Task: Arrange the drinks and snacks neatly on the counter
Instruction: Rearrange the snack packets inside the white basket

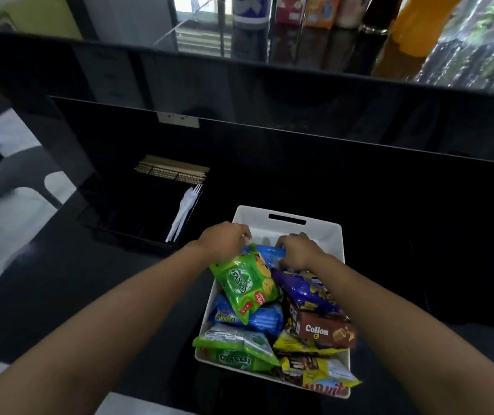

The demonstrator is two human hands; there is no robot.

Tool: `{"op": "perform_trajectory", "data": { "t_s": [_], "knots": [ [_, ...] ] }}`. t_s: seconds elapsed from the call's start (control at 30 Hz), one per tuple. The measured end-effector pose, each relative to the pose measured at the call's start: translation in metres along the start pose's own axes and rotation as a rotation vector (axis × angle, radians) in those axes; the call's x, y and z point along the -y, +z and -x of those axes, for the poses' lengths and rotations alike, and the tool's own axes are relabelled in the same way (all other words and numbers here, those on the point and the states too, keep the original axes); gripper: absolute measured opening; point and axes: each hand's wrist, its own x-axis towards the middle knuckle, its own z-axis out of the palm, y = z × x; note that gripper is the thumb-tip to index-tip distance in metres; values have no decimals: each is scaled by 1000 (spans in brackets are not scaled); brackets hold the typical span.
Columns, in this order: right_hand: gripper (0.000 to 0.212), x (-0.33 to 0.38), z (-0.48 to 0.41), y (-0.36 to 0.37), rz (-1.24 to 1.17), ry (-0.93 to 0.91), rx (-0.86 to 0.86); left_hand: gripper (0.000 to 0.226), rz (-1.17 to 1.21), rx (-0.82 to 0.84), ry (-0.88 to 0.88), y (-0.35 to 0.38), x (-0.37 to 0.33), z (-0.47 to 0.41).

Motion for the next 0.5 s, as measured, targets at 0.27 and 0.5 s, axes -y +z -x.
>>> {"op": "perform_trajectory", "data": {
  "t_s": [0.27, 0.5],
  "knots": [
    [44, -1, -2, 1, 60, -71, -249, 43, -483, -23, 127, 8, -3, -35],
    [48, 0, -11, 5, 77, -82, -317, 48, -582, -56, 165, 10, 3, -53]
  ]
}}
